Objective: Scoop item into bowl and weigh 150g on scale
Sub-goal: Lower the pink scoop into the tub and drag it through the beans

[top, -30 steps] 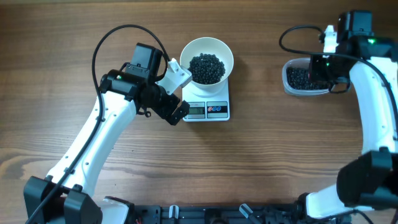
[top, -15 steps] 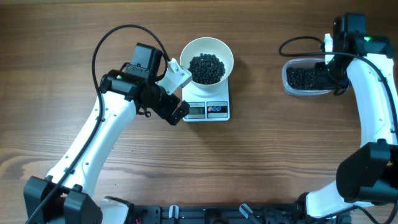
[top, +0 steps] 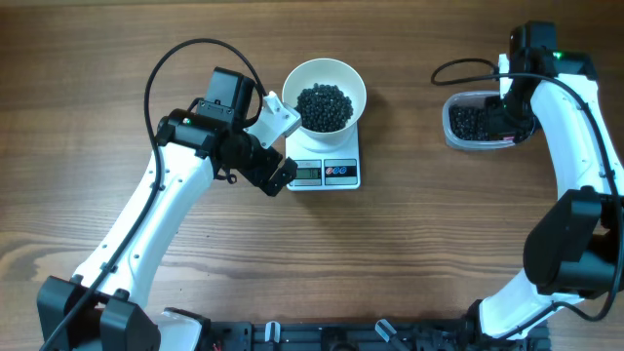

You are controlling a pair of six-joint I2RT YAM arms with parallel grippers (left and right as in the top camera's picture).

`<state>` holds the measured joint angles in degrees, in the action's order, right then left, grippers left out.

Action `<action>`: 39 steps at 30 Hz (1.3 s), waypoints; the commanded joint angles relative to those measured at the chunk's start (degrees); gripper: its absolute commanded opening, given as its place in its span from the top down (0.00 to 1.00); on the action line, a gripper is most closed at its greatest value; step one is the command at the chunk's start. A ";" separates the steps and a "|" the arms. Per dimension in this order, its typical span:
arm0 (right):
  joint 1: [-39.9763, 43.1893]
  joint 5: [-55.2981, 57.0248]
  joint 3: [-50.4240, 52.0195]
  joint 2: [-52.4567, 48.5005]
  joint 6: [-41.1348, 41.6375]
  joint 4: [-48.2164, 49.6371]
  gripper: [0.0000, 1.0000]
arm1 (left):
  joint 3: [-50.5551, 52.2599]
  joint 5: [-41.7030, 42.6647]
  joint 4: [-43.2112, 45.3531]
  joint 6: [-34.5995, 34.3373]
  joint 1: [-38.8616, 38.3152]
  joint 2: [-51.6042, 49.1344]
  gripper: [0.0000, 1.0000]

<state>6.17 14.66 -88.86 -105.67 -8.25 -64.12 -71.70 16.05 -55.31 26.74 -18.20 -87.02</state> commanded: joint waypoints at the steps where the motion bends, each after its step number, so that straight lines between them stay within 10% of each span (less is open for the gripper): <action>1: 0.13 -2.03 0.48 -1.44 1.14 0.98 0.96 | -0.42 1.03 0.00 0.92 0.31 -0.33 0.00; 25: -0.63 3.21 3.37 -1.97 2.38 0.72 0.96 | -0.42 1.03 0.00 0.92 0.33 -0.33 0.00; 39: -0.70 -20.65 5.75 -2.03 7.39 7.76 0.96 | -0.42 1.05 0.00 0.92 0.31 -0.33 0.00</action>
<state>5.58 0.93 -83.70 -106.13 -2.17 -56.53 -71.68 16.10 -55.31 26.74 -18.20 -87.02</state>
